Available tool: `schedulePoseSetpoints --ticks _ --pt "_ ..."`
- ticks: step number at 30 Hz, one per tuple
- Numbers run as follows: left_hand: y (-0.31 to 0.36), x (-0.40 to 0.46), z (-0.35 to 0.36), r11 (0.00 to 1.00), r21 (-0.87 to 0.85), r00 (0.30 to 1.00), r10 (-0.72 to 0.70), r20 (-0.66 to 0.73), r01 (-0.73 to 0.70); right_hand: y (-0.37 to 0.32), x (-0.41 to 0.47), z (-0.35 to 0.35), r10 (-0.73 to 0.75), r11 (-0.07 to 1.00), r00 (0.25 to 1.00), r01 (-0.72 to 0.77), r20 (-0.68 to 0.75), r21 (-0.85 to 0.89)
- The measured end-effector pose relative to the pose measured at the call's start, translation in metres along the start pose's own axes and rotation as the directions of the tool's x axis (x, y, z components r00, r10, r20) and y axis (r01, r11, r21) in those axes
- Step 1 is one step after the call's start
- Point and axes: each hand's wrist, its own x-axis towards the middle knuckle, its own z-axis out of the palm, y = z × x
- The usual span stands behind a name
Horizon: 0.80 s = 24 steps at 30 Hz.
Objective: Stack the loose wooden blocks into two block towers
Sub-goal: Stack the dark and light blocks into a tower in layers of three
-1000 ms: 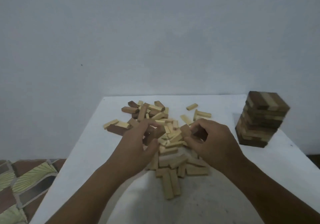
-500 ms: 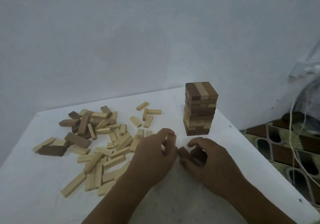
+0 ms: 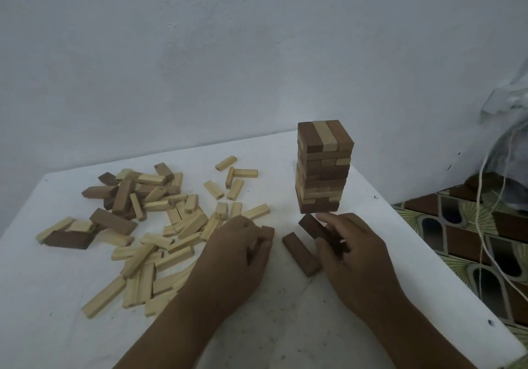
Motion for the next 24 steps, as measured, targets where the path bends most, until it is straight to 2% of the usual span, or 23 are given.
schedulePoseSetpoints --ticks 5,11,14,19,22,24 --pt "-0.006 0.0 0.0 0.998 0.022 0.995 0.062 0.076 -0.064 0.006 -0.003 -0.001 0.0 0.997 1.0 0.001 0.006 -0.072" --pt "-0.005 -0.003 -0.004 0.991 0.125 0.996 0.028 0.082 -0.038 0.008 -0.002 0.002 -0.037 0.997 0.999 0.038 0.003 -0.069" --pt "-0.006 -0.005 -0.004 0.989 0.142 0.993 0.015 0.116 -0.032 0.004 -0.004 0.001 -0.114 0.993 0.986 0.115 0.118 -0.001" --pt "-0.005 -0.007 -0.004 0.992 0.122 0.993 0.03 0.115 -0.044 0.001 -0.004 0.0 -0.121 0.992 0.963 0.125 0.242 -0.002" --pt "-0.008 -0.006 -0.002 0.997 0.06 0.992 0.034 0.118 -0.041 0.003 -0.002 -0.005 -0.123 0.992 0.928 0.109 0.351 0.06" --pt "-0.01 -0.006 -0.001 0.999 0.035 0.992 0.03 0.121 -0.035 0.006 -0.001 -0.005 -0.137 0.99 0.918 0.119 0.371 0.07"
